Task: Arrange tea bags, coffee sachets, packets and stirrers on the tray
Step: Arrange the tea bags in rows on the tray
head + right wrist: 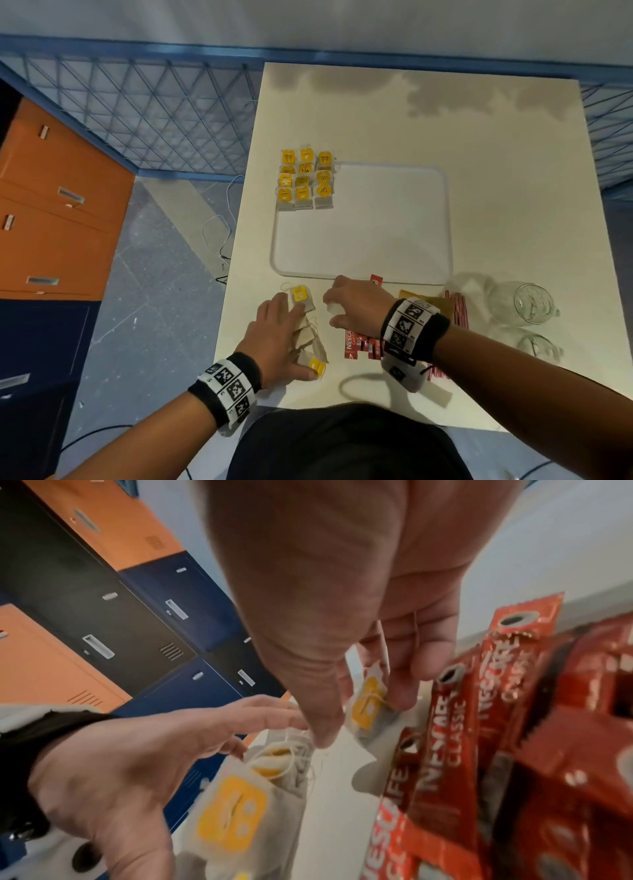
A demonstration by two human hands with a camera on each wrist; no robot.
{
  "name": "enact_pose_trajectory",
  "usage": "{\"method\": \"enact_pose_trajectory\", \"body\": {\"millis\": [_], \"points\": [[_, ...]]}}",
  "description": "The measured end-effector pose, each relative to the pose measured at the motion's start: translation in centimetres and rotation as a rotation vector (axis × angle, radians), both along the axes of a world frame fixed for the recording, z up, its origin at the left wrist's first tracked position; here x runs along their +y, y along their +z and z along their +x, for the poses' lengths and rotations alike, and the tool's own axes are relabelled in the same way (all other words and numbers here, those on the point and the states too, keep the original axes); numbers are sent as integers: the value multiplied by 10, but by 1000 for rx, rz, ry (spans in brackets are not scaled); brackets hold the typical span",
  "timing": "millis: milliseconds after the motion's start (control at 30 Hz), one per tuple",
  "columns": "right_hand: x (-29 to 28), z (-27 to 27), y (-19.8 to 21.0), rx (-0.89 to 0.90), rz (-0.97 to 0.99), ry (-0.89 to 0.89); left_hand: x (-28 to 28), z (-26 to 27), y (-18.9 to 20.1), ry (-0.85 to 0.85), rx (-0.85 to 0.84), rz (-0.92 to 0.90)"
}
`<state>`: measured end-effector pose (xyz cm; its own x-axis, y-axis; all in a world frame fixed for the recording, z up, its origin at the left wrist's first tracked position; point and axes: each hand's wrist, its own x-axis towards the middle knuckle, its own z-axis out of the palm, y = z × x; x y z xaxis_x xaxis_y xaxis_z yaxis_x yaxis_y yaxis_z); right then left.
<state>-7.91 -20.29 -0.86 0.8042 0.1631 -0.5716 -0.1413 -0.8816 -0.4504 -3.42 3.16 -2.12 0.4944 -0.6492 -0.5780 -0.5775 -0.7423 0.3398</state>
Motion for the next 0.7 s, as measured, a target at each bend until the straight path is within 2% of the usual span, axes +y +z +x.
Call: {"method": "enact_pose_trajectory", "body": {"millis": [100,233,500,700], "points": [[9,-7,-4,-26,-24,23,-4,-12,-8,-55,-80,-5],[15,-14,-10,-75,-36,15,-10,-17,-15,-22,-129,-78],[12,-21,-16,-49,-3,-90,-23,-8,-22,63,-94,-173],[3,-27,-5,-31,160,-297,-33,9,-21,186,22,-225]]}}
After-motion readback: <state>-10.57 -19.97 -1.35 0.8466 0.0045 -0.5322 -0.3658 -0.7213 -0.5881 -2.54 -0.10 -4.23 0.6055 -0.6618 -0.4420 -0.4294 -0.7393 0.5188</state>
